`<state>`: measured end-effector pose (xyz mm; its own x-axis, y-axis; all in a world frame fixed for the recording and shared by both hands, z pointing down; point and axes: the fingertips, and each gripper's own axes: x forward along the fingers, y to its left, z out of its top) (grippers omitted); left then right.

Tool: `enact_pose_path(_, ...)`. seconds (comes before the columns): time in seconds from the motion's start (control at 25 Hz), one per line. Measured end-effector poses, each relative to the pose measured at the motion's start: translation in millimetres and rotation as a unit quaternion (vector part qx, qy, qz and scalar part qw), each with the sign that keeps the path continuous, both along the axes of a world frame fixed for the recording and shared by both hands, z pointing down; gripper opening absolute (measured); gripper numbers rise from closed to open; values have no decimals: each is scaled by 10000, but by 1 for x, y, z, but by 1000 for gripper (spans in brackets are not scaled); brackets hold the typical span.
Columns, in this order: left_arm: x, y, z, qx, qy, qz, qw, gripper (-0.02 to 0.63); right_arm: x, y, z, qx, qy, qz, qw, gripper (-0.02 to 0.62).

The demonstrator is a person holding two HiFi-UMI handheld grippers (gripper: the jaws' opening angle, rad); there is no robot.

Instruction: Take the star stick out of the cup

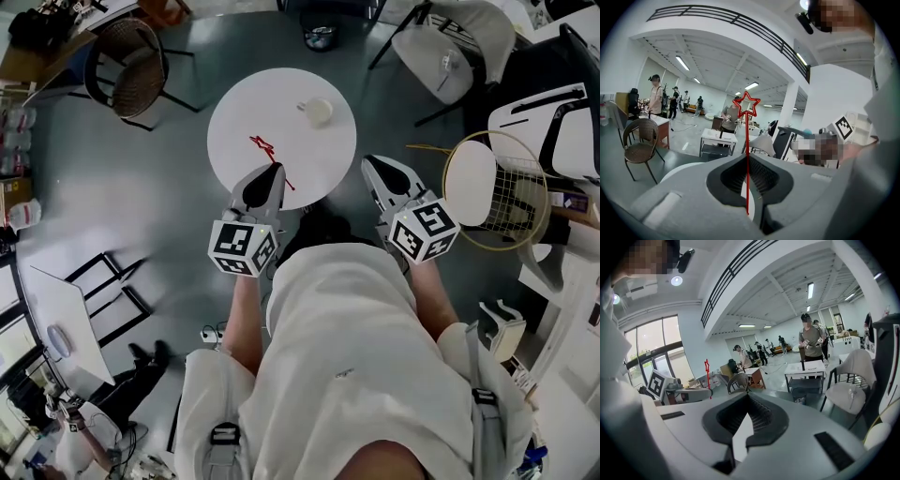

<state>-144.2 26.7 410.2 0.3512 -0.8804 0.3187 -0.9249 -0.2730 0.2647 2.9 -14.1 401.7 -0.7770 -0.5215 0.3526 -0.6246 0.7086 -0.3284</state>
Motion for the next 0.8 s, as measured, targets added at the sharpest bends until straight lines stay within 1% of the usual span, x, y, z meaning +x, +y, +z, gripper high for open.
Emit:
enact_pose_path(0.12, 15, 15, 1, -34, 53, -163, 9998, 17, 18, 18, 2, -45, -34, -37, 10000, 6)
enact_pose_path(0.28, 43, 38, 4, -73, -9, -273, 9996, 17, 45, 42, 12, -164, -58, -113, 9998, 6)
enact_pose_path(0.44, 69, 60, 6, -63, 3, -426, 9991, 17, 66, 59, 22, -175, 20, -228, 9996, 6)
enact_pose_path(0.6, 86, 83, 9, -100, 0, -656, 9978, 17, 80, 75, 23, -132, -10, -363, 9993, 6)
enact_pose_path(0.8, 103, 94, 2, -31, -118, -716, 9974, 17, 87, 82, 22, -81, -120, -555, 9984, 6)
